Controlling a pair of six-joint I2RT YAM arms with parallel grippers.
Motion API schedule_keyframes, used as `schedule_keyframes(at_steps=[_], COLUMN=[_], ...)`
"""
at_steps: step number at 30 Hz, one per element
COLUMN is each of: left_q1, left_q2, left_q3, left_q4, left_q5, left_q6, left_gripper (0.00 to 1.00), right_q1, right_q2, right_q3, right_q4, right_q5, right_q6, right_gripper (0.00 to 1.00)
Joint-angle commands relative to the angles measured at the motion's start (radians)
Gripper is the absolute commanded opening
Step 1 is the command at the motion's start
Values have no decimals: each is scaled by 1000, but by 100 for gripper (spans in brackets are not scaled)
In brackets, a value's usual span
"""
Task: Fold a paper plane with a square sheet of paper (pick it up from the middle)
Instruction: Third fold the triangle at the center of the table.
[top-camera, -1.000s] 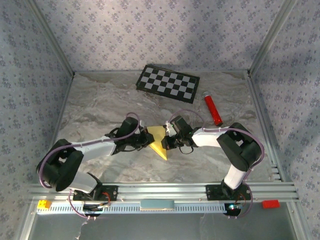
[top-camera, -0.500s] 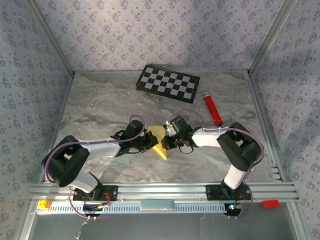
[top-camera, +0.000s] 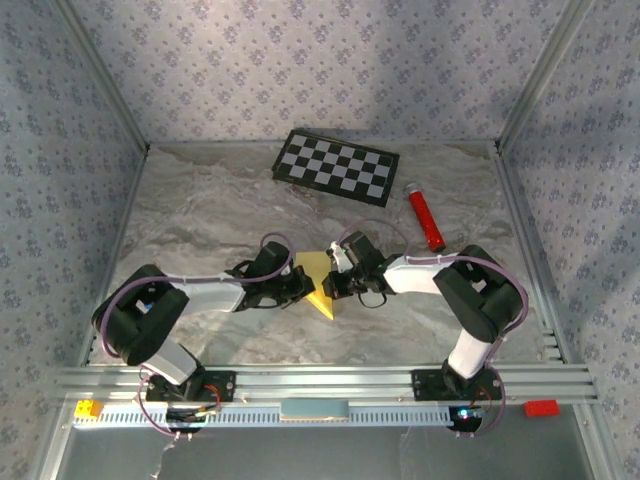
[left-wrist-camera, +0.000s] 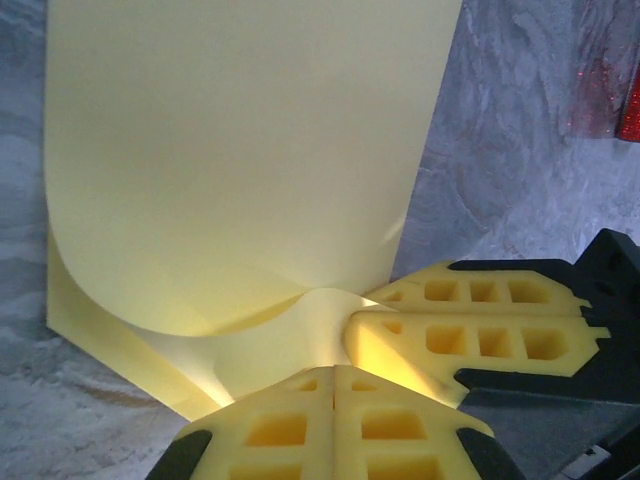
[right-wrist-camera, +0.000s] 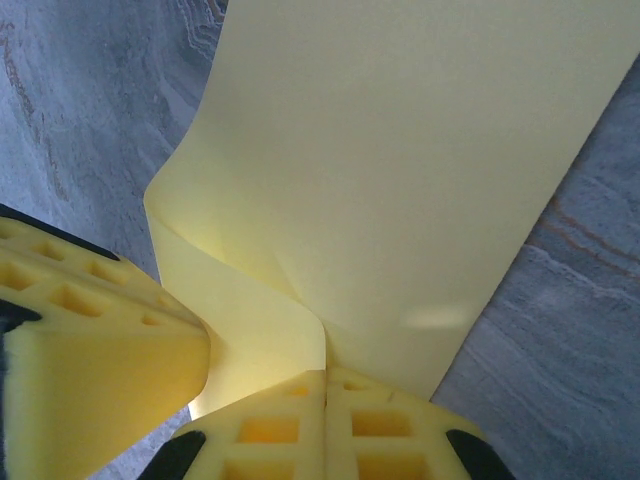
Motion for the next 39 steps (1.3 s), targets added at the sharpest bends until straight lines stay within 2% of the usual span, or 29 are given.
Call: schedule_keyframes(at_steps=[1, 12, 22, 24, 30, 32, 35, 39], left_q1=[7, 5, 3, 4, 4, 3, 2, 2], left_q2=[18, 82, 67, 71, 84, 83, 83, 86], left_q3=[18, -10, 0, 14, 13, 12, 12, 13], left_q4=[-35, -38, -72, -93, -89, -86, -87, -86], left_q5=[-15, -25, -39, -39, -36, -35, -36, -36], left_q6=[24, 20, 38, 48, 50, 48, 50, 48], left_gripper=[0, 0, 0, 0, 0, 0, 0, 0], right_q1=[-7, -8, -9, -10, -37, -55, -57, -23], right_q2=[29, 32, 11, -13, -132, -164, -186, -156], right_q3=[-13, -9, 33, 35, 37, 28, 23, 42], right_q4=[-37, -40, -78, -83, -172, -181, -175, -163], right_q5=[31, 25, 8, -4, 45, 11, -78, -204], right_q6=[6, 6, -1, 8, 23, 31, 36, 46], right_gripper=[0, 0, 0, 4, 26, 29, 30, 22])
